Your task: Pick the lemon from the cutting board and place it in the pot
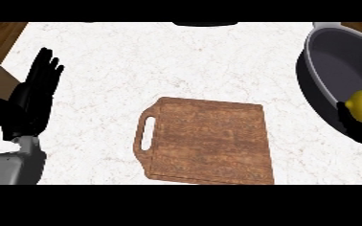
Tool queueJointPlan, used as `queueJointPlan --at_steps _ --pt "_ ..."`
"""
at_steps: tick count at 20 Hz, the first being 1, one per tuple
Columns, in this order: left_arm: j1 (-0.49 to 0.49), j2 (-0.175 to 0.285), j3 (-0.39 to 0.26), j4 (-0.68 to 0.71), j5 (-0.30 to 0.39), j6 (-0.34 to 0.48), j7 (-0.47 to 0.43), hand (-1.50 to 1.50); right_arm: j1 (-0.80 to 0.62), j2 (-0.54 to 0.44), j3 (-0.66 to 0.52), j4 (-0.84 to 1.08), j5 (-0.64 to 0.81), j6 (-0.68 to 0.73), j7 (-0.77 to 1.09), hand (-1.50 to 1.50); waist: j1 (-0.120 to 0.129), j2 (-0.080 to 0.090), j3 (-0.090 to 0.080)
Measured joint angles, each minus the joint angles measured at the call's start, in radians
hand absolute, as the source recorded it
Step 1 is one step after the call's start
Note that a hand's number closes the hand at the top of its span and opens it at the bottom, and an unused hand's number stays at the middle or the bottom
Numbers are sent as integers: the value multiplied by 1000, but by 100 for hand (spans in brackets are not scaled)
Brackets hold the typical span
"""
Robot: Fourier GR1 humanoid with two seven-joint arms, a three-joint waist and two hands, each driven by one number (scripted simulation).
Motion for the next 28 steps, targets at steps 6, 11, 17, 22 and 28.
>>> queueJointPlan --at_steps 6,11,17,22,28 --pt "-25 -18 -7 -13 -25 9 21 0 -52 -44 -121 210 -89 -23 -106 150 14 4 1" --pt "-24 -20 -5 -30 -18 -3 31 0 -72 -131 -133 378 69 -130 -231 150 32 10 1" --pt "-54 -33 -9 4 -35 1 22 0 -152 -189 -110 682 250 -313 -359 150 36 12 1" --pt "-51 -32 -3 1 -40 -10 27 0 -257 -222 -118 994 275 -412 -486 150 37 10 2" --pt "-54 -55 -17 -8 -53 0 28 0 -359 -239 -163 1294 211 -383 -569 -150 44 13 3"
